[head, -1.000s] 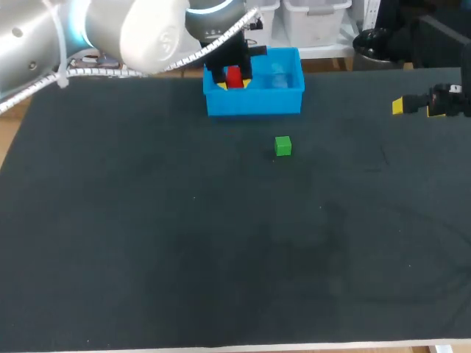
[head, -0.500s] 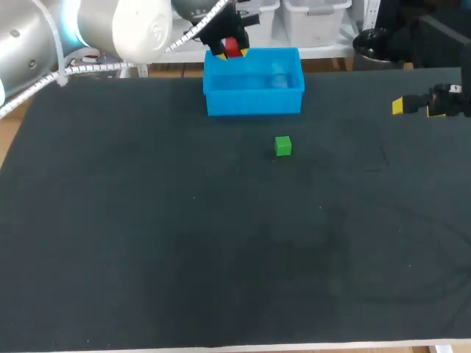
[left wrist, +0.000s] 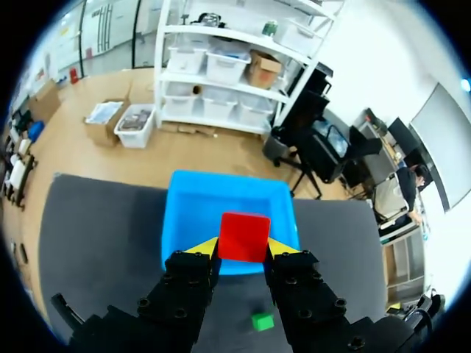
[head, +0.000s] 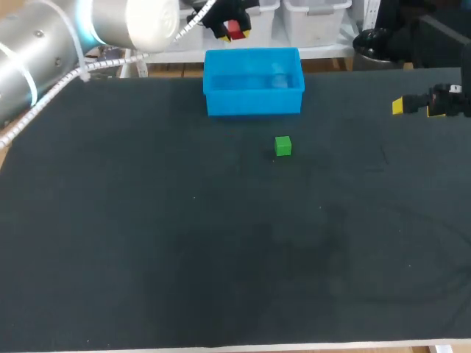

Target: Use the left arm to pick the red cube and place it into the blue plastic box first, then use the right arm to grasp the green cube and put it into the same blue plastic box after the first action is fully finished.

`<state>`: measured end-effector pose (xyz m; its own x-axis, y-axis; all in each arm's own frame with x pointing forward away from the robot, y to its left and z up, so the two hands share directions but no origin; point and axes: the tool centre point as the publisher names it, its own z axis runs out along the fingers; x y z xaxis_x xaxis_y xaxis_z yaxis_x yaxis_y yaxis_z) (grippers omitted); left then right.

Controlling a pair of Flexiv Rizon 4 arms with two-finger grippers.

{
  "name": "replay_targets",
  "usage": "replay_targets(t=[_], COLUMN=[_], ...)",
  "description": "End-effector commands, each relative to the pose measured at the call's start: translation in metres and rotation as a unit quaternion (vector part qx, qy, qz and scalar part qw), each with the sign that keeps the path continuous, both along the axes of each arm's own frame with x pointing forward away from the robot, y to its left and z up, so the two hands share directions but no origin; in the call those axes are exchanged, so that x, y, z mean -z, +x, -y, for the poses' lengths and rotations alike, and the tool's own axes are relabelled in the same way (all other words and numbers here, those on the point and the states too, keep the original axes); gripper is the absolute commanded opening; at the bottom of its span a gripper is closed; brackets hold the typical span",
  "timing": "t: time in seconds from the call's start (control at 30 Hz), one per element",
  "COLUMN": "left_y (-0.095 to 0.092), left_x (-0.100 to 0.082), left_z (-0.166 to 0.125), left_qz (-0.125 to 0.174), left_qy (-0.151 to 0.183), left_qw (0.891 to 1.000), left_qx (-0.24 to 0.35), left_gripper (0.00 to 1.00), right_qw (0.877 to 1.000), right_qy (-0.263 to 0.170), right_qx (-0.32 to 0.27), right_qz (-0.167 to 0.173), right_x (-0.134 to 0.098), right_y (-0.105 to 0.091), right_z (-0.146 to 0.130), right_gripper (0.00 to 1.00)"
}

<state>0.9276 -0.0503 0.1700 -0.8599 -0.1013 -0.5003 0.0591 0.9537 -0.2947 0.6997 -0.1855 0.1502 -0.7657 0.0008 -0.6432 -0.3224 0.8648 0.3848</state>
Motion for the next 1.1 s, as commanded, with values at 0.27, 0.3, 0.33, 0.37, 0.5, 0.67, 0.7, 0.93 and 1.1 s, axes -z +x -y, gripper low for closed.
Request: replay_targets(t=[0.27,0.3,0.33,0.37,0.5,0.67,0.7,0.93,1.1], left_y=[0.024,0.024,0.023,0.023,0.021,0.022,0.022,0.026,0.028], left_x=[0.021,0.024,0.027,0.031,0.044,0.059,0.061,0.072,0.073], left_z=[0.001,0.001,0.001,0.001,0.000,-0.001,-0.001,-0.006,-0.007], left_qz=[-0.036,-0.041,-0.046,-0.049,-0.061,-0.075,-0.077,-0.086,-0.089], left_qy=[-0.030,-0.029,-0.031,-0.032,-0.031,-0.030,-0.030,-0.026,-0.022], left_qw=[0.999,0.999,0.998,0.998,0.998,0.997,0.997,0.996,0.996], left_qx=[0.016,0.014,0.014,0.013,0.011,0.007,0.005,-0.006,-0.008], left_gripper=[0.00,0.00,0.00,0.00,0.00,0.00,0.00,0.00,0.00], right_qw=[1.000,1.000,1.000,1.000,1.000,1.000,1.000,1.000,1.000], right_qy=[-0.001,-0.001,-0.001,-0.001,-0.001,-0.001,-0.001,-0.001,-0.001], right_qx=[0.000,0.000,0.000,0.000,0.000,0.000,0.000,0.000,0.000], right_qz=[0.000,0.000,0.000,0.000,0.000,0.000,0.000,0.000,0.000], right_x=[0.000,0.000,0.000,0.000,0.000,0.000,0.000,0.000,0.000], right_y=[0.000,0.000,0.000,0.000,0.000,0.000,0.000,0.000,0.000], right_z=[0.000,0.000,0.000,0.000,0.000,0.000,0.000,0.000,0.000], right_gripper=[1.00,1.00,1.00,1.00,1.00,1.00,1.00,1.00,1.00])
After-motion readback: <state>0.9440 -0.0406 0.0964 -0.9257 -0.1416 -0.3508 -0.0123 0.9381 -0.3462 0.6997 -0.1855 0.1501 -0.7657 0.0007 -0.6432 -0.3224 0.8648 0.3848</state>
